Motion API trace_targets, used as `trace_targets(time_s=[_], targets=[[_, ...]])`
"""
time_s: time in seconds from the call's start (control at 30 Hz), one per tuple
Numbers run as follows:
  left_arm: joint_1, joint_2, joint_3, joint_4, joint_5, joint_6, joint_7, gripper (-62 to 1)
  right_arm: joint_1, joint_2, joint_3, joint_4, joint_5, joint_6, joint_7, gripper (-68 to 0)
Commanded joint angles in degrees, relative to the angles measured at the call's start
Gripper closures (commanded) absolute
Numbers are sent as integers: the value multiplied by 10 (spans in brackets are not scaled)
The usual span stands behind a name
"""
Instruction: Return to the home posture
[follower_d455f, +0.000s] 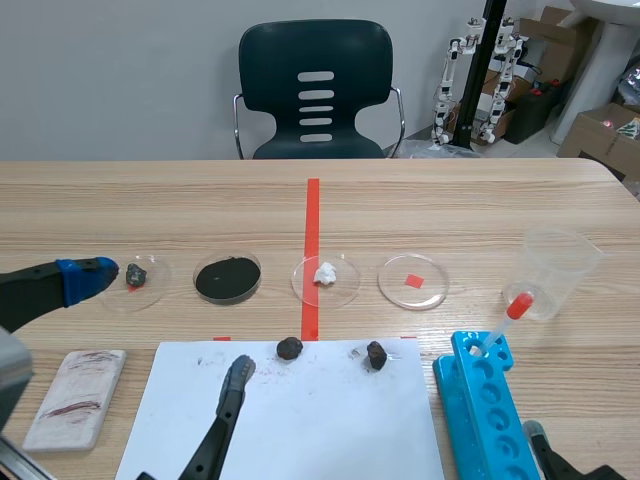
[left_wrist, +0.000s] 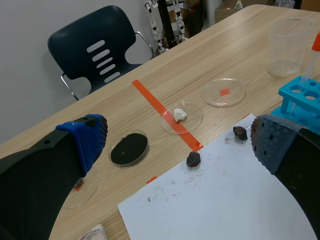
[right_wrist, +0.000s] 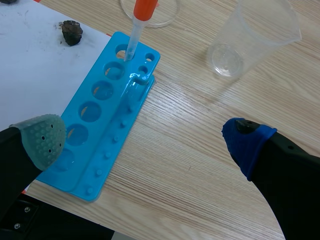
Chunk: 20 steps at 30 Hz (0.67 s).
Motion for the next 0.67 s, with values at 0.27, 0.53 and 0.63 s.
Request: trace_targets(time_s=[0.27, 0.53, 0.63], targets=[[-1, 1, 1, 4, -4, -16, -6, -602, 0, -3, 3, 8, 5, -2, 3, -679], [-1, 1, 1, 4, -4, -16, -6, -602, 0, -3, 3, 8, 5, -2, 3, -679], [-1, 1, 1, 4, -4, -16, -6, -602, 0, -3, 3, 8, 5, -2, 3, -679]])
